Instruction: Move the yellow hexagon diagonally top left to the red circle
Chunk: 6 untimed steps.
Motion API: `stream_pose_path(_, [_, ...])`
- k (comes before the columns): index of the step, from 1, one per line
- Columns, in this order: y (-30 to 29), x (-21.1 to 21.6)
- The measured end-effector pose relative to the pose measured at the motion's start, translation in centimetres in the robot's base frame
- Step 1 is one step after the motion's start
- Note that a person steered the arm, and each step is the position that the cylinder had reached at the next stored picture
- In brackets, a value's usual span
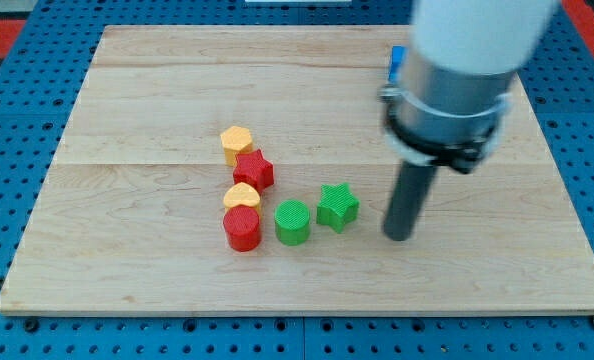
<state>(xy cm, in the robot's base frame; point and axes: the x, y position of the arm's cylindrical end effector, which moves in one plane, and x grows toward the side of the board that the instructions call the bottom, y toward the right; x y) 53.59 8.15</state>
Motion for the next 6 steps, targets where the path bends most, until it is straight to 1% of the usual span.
stream_pose_path(1, [-0.2, 0.1])
stream_pose_path(2, [-4.9, 3.5])
stream_pose_path(3, [-10.7, 2.9])
stream_pose_path(4, [-12.5, -0.1])
stream_pose_path(6, [-15.9, -4.5])
